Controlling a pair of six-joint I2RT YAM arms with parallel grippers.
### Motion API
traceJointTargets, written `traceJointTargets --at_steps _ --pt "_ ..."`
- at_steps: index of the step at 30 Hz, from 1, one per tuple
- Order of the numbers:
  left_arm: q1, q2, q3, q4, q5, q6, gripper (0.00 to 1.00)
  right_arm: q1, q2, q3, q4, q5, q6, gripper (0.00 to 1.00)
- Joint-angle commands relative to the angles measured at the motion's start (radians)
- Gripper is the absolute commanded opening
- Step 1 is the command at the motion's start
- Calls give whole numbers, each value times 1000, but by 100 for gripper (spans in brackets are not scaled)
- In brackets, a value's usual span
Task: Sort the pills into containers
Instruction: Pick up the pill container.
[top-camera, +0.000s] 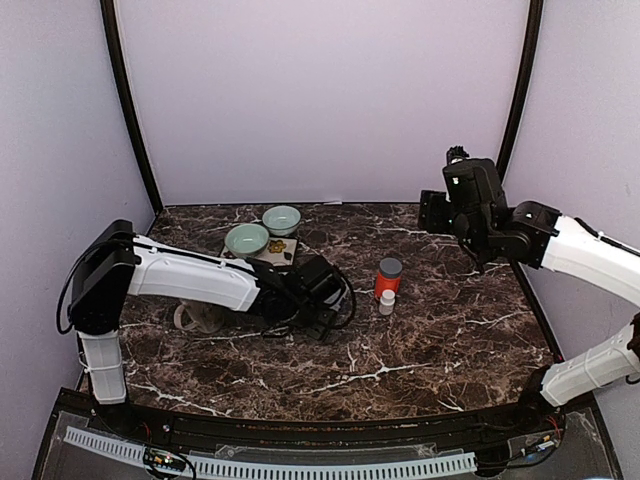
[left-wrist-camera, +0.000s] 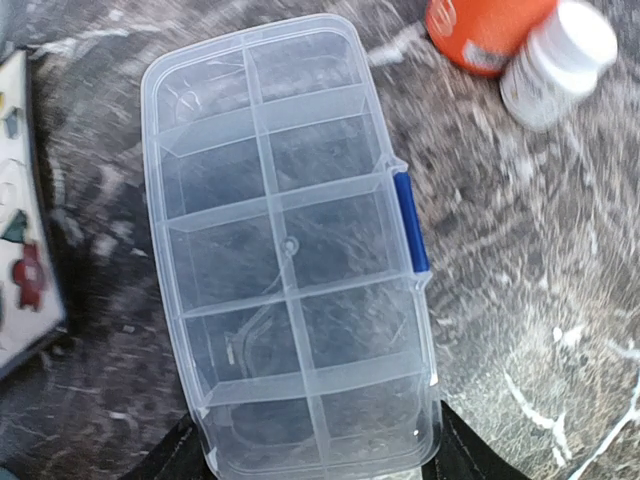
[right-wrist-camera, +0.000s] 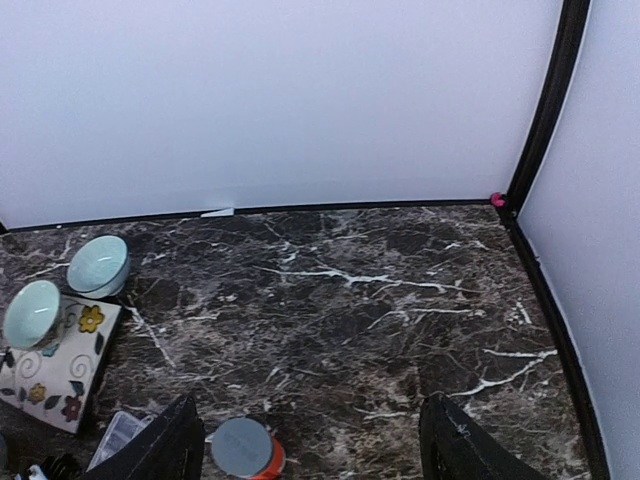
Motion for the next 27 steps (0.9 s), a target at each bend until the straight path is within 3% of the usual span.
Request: traceJointTargets --at_steps 1,19,27 --pt "42 -138 -23 27 -20 -31 36 17 -24 55 -25 -147 66 74" --pt "116 -320 -77 98 48 9 39 47 111 145 73 -629 230 66" --pt "149 -385 -135 175 104 26 40 -51 170 116 154 -922 301 65"
